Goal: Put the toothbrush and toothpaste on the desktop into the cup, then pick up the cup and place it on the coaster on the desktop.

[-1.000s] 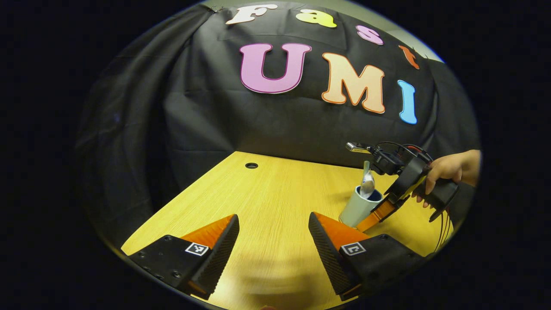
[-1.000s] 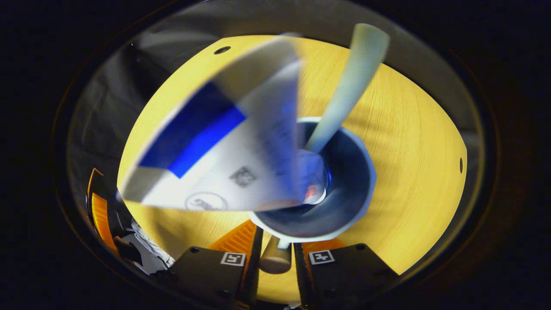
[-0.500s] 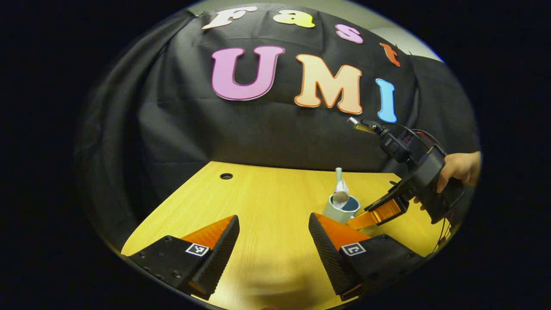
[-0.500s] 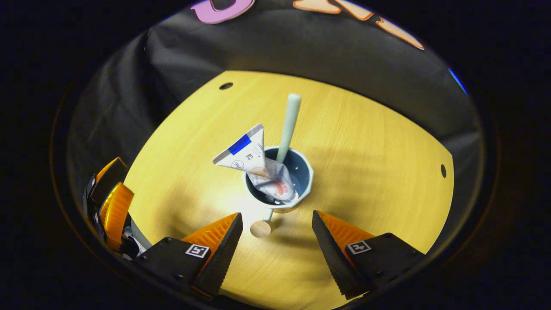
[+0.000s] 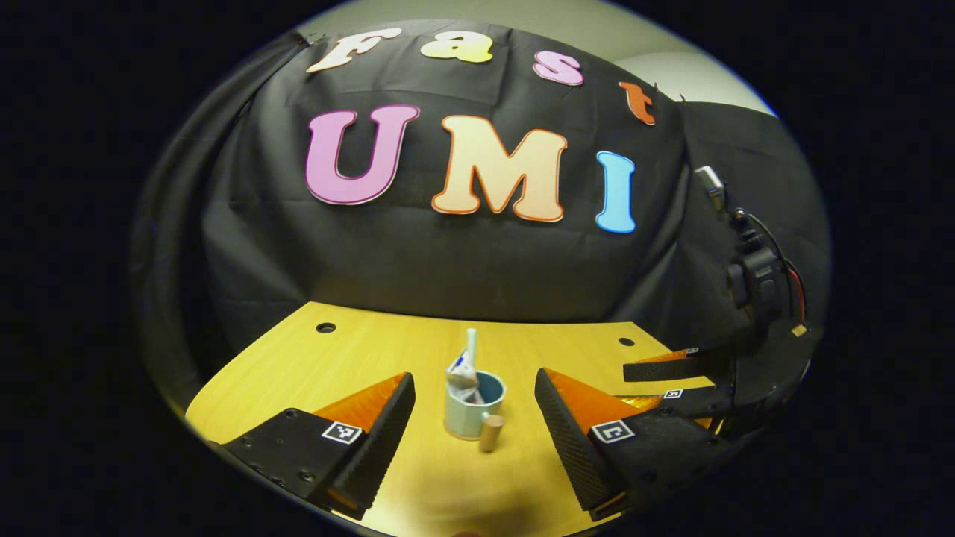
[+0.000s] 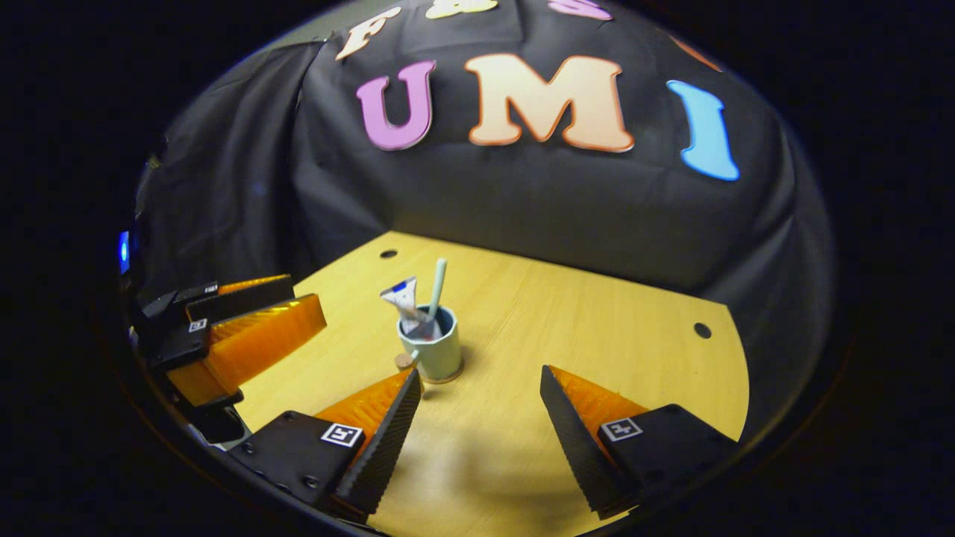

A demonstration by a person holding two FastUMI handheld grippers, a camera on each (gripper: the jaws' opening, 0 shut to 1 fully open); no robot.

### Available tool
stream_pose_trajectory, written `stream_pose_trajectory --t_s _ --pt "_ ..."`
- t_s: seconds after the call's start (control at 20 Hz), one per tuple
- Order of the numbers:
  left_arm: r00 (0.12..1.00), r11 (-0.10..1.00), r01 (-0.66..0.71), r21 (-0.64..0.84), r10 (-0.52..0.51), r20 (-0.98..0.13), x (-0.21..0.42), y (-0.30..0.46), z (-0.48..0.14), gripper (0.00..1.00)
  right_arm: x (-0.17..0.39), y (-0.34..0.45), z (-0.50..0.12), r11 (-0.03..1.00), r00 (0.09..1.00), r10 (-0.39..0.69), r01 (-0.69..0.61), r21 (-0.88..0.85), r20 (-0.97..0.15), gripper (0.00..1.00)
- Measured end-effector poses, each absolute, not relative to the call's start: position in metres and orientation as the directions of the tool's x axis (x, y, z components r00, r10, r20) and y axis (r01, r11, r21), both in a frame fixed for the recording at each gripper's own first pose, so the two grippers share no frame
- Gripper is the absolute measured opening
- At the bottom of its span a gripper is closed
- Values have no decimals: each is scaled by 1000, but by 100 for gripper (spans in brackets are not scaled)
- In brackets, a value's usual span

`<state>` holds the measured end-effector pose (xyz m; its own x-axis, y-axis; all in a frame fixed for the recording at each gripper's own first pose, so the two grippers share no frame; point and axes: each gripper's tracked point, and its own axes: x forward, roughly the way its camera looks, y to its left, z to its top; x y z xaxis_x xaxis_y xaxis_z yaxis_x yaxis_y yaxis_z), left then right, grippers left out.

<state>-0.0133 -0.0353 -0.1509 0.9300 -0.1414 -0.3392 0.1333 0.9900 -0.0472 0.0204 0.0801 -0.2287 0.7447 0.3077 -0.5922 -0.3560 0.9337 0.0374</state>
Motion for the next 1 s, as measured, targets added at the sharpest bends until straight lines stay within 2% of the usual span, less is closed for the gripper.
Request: stream_pose_trajectory --t_s 0.2,0.4,0.5,0.7,1.0 --pt "955 993 114 -10 -112 -273 -20 -72 -121 94 1 50 -170 950 883 284 -313 -17 -373 99" --pt "970 993 117 11 -112 -215 -26 -86 -92 94 -14 49 -130 949 917 289 -312 -41 -276 99" --pt "971 990 137 20 -131 -198 -27 -88 -81 94 -8 43 -106 966 948 245 -258 -37 -205 99" --pt "976 987 157 25 -151 -155 -26 -80 -59 94 -10 36 -70 983 974 184 -183 18 -131 99" --pt "979 986 169 2 -167 -118 -22 -66 -42 94 -15 34 -61 990 984 138 -141 -16 -113 99"
